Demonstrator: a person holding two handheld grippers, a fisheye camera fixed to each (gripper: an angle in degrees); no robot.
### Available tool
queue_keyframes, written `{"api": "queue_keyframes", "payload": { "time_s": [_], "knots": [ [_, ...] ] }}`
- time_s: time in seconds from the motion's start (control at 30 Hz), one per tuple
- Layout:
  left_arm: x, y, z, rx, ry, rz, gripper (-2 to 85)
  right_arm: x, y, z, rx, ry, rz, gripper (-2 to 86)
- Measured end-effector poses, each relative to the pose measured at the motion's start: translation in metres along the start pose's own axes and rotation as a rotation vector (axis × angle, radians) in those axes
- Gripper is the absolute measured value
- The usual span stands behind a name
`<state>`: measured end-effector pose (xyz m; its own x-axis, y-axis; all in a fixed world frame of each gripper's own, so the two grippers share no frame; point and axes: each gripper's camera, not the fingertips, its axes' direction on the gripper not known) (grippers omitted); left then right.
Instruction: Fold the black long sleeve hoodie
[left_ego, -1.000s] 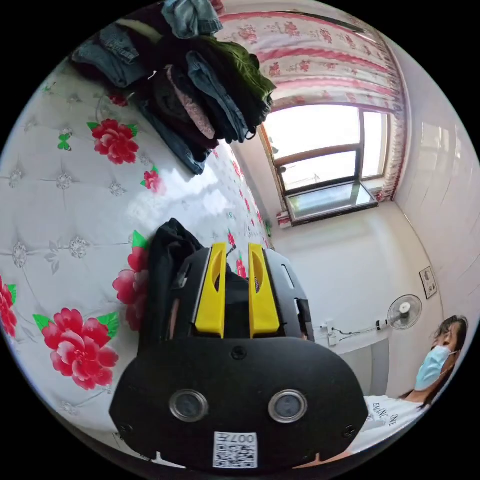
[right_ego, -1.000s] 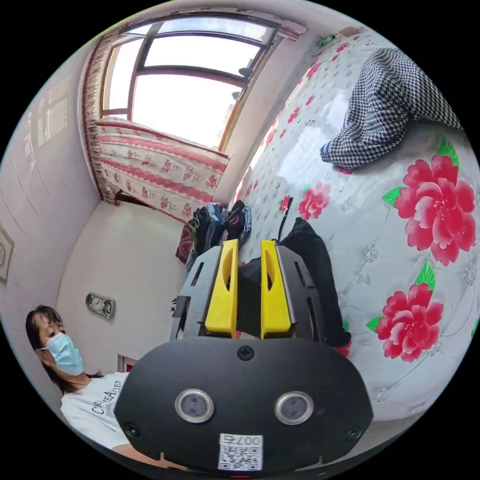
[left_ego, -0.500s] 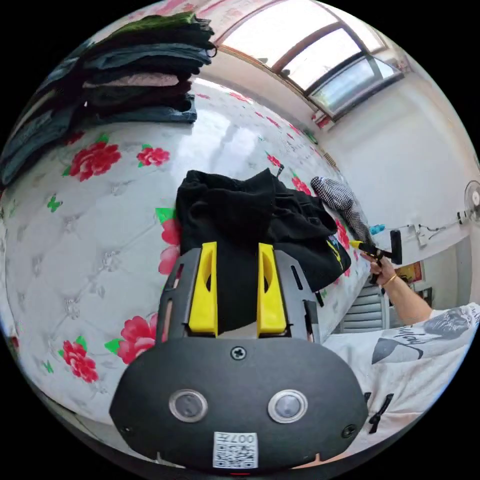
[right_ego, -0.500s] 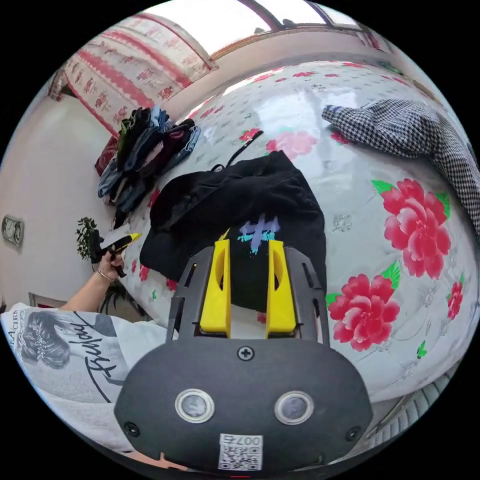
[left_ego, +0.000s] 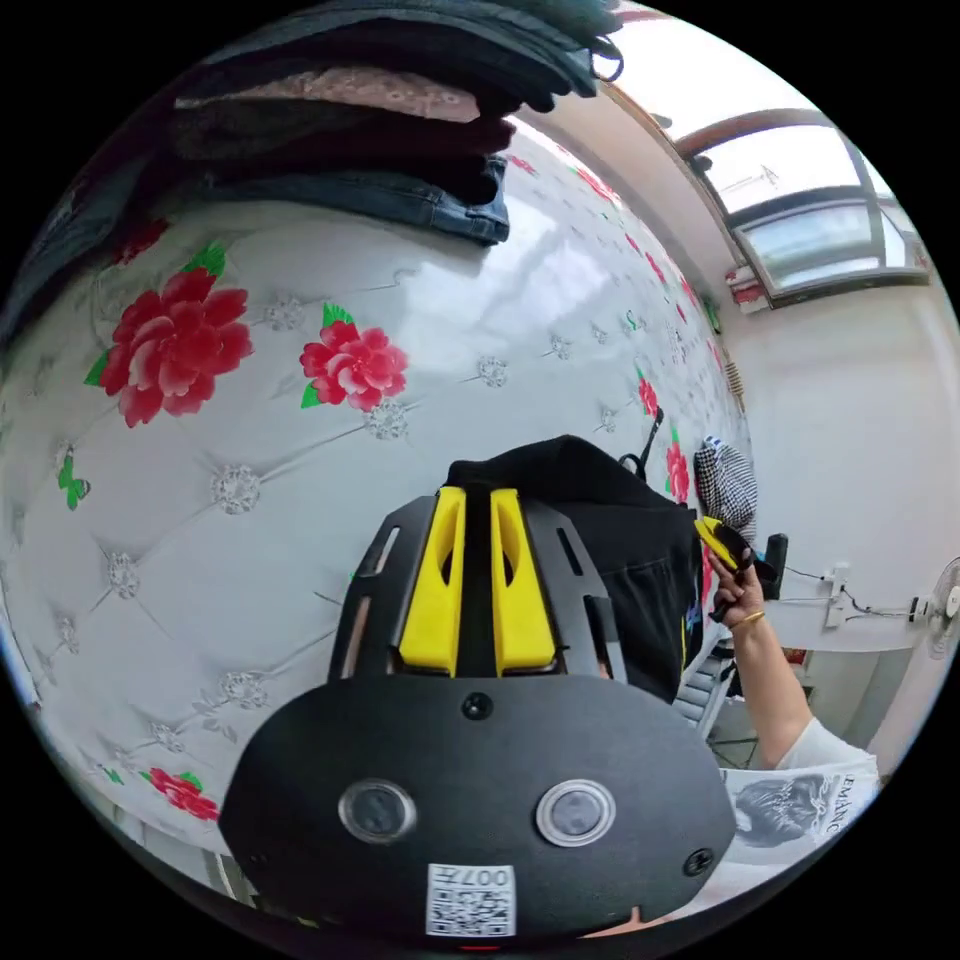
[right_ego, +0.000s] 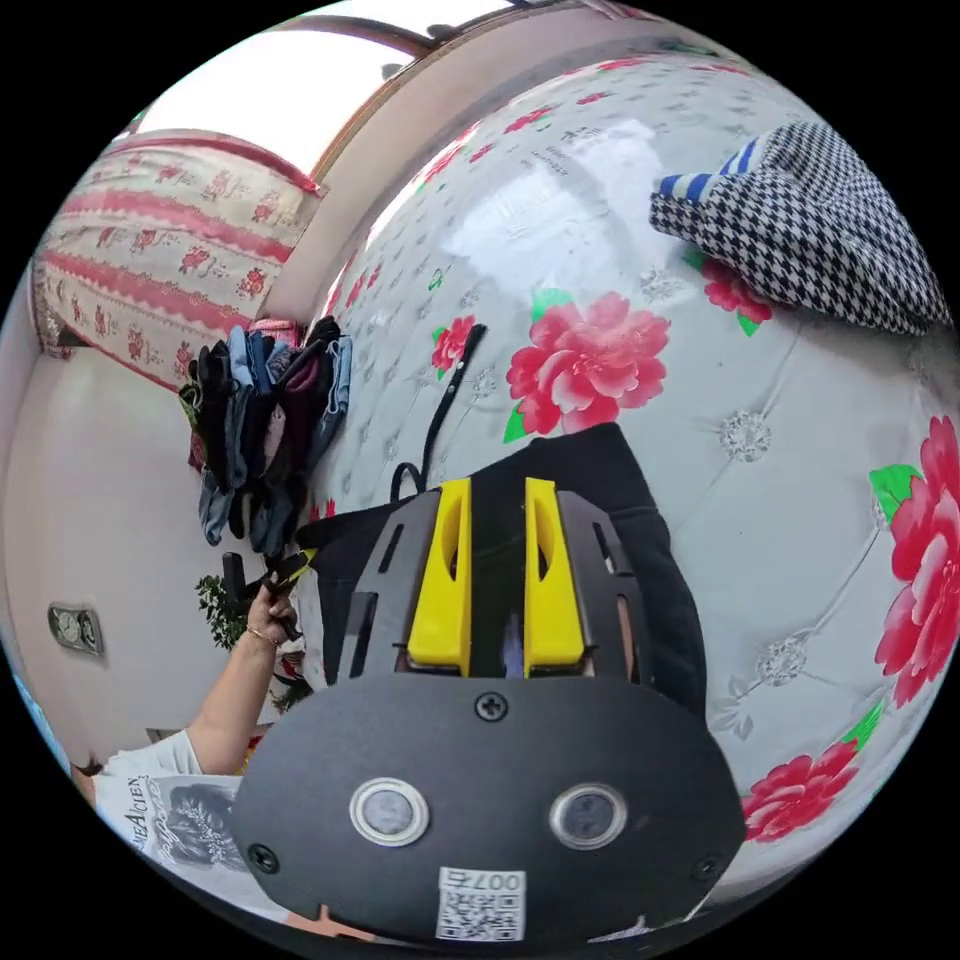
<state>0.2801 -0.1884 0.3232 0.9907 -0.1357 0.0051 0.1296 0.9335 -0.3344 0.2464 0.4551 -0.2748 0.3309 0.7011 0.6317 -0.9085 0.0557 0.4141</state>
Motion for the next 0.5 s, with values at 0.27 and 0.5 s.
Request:
{"api": "queue_keyframes", "payload": {
  "time_s": [0.27,0.5],
  "knots": [
    [0.001,0.099,-0.035,0.154,-0.115,0.018,12.1,0.050,0.124,-0.108,0.179,0.001,0.044,10.7],
    [0.038,0.202,-0.045,0.129,-0.249,0.101,11.0,0.140,0.288,-0.167,0.247,-0.079,0.466,13.1]
  ]
}}
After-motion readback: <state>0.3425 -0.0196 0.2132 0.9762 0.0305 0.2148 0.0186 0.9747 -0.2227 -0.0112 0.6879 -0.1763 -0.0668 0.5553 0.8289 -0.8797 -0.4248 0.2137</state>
